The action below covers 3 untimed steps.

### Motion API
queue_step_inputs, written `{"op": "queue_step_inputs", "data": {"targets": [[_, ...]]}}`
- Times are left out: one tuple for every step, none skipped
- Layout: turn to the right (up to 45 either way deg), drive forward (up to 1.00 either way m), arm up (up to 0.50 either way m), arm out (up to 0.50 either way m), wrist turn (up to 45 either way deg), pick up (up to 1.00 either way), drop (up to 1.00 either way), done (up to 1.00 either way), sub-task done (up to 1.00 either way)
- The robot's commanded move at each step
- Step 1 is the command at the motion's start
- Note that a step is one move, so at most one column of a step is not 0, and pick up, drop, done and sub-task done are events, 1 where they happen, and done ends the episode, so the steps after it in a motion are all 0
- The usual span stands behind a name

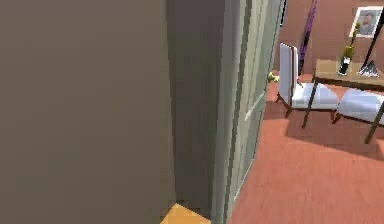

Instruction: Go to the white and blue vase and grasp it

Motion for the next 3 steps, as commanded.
{"op": "queue_step_inputs", "data": {"targets": [[36.0,0.00,0.00,0.00,0.0,0.00,0.00,0.00,0.00],[0.0,0.90,0.00,0.00,0.0,0.00,0.00,0.00,0.00],[-3.0,0.00,0.00,0.00,0.0,0.00,0.00,0.00,0.00]]}}
